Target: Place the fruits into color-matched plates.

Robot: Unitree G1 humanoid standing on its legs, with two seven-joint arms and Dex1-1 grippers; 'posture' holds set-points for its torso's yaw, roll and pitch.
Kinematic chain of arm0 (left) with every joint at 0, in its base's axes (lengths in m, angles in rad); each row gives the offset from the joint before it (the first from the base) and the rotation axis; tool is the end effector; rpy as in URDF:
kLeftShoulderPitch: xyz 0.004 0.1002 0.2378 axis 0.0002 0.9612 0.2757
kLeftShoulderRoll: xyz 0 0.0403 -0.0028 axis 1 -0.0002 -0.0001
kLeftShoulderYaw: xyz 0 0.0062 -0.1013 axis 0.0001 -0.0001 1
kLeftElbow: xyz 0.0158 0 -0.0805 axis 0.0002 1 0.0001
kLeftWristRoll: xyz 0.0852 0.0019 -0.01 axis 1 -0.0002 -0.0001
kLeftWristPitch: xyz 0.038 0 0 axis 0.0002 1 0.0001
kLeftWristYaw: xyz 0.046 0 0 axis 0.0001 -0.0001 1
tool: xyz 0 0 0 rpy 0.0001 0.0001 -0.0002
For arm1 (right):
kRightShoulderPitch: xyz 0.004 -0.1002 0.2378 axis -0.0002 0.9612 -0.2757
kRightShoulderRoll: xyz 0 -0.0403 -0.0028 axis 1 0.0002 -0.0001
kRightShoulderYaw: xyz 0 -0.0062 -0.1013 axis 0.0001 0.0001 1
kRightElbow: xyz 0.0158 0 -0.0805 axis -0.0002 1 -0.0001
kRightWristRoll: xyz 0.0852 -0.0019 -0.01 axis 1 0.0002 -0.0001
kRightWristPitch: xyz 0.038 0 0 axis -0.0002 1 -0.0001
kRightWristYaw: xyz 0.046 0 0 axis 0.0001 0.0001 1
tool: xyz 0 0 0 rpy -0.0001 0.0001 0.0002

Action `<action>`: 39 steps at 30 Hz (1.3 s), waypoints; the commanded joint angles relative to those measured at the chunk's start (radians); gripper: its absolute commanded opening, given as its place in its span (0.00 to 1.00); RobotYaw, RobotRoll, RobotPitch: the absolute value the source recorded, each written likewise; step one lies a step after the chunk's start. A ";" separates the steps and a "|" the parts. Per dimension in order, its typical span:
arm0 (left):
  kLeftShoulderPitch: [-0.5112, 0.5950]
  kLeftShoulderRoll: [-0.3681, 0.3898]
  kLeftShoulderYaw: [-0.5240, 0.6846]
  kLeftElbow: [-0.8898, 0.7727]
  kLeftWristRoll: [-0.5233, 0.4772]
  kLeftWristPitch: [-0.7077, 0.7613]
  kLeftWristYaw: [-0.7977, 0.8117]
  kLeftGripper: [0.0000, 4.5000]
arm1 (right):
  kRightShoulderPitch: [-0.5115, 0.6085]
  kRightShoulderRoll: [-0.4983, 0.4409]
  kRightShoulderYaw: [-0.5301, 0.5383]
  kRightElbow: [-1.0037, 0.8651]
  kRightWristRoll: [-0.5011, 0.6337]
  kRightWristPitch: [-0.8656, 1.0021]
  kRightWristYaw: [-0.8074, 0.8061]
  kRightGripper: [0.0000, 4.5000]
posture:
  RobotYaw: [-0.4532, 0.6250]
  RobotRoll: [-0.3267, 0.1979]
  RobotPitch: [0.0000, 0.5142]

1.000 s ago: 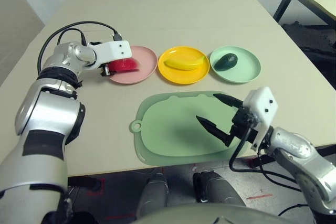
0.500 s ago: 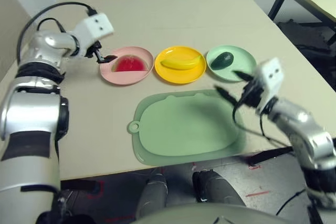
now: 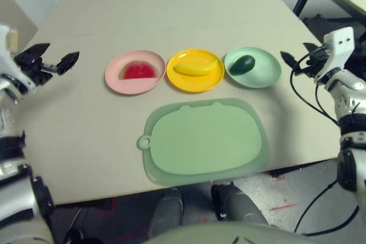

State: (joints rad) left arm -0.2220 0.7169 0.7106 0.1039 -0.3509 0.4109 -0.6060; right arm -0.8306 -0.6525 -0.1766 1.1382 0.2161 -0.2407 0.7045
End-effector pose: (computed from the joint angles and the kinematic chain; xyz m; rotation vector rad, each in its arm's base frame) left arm 0.1751 0.3689 0.1756 0.1181 -0.0588 0.0603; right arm 0.2940 -0.3180 0.1441 -0.1908 -0.0082 0.2591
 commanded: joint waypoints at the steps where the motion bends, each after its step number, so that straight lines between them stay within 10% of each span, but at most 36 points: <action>1: 0.088 -0.077 0.065 -0.191 -0.067 0.068 0.101 0.99 | -0.017 -0.009 -0.023 0.108 -0.030 -0.050 -0.014 1.00 | 0.43 0.62 0.23; 9: 0.243 -0.241 0.064 -0.283 -0.126 0.061 0.212 0.99 | -0.008 -0.016 -0.071 0.173 -0.041 -0.058 -0.056 1.00 | 0.44 0.62 0.21; 24: 0.279 -0.184 -0.041 -0.062 -0.037 -0.259 0.102 0.99 | 0.018 -0.007 -0.099 0.173 -0.057 -0.080 -0.053 1.00 | 0.42 0.62 0.22; 39: 0.279 -0.167 -0.073 -0.011 -0.044 -0.254 0.129 0.99 | 0.085 0.004 -0.109 0.163 -0.055 -0.106 -0.031 1.00 | 0.42 0.62 0.26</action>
State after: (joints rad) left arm 0.0487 0.5370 0.6482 0.0821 -0.3978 0.1507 -0.4810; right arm -0.7597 -0.6489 -0.2698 1.3036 0.1639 -0.3374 0.6694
